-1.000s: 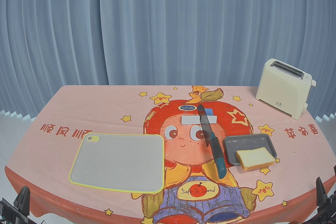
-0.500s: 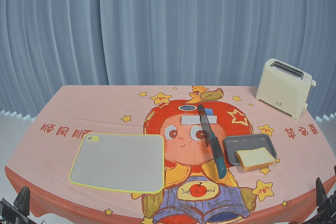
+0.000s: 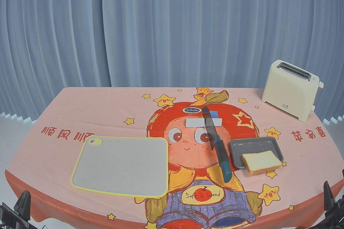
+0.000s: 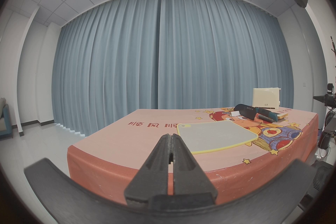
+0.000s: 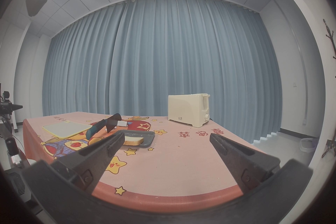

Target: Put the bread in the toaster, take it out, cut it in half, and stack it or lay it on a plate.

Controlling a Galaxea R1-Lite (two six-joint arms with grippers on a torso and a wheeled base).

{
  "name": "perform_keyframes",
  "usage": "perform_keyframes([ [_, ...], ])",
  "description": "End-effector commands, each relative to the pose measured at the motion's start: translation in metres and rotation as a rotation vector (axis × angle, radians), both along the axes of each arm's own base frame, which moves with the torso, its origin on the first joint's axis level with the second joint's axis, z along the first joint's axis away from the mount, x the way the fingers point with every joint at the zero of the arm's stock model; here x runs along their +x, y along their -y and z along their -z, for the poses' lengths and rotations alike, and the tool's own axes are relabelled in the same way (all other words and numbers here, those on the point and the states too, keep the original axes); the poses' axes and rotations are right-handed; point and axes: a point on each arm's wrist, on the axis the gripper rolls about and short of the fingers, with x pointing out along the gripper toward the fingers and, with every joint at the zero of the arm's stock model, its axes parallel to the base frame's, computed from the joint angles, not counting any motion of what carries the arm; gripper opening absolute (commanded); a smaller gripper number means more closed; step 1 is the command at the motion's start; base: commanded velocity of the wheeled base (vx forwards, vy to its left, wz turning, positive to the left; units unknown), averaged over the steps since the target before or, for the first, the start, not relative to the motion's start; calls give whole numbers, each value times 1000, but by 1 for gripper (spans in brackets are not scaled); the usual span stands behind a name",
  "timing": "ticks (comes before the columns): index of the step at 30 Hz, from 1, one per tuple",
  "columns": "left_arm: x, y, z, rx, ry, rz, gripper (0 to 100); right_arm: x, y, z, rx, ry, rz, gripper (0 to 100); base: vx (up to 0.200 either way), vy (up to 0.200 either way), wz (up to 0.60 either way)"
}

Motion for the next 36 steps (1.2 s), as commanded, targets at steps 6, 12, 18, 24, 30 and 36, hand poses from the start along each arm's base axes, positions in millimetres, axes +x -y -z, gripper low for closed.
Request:
perform_keyframes([
  [6, 1, 0, 5, 0, -10, 0, 0, 0, 0, 5, 1, 2, 4, 100, 0, 0, 0],
  [12, 1, 0, 5, 0, -10, 0, 0, 0, 0, 5, 2, 2, 4, 100, 0, 0, 0],
  [18, 1, 0, 5, 0, -10, 0, 0, 0, 0, 5, 2, 2, 4, 100, 0, 0, 0],
  [24, 1, 0, 5, 0, -8, 0, 0, 0, 0, 5, 2, 2, 8, 100, 0, 0, 0],
  [30, 1, 0, 5, 0, -10, 0, 0, 0, 0, 5, 2, 2, 8, 100, 0, 0, 0],
  [36, 1, 0, 5, 0, -8, 0, 0, 0, 0, 5, 1, 2, 8, 100, 0, 0, 0],
])
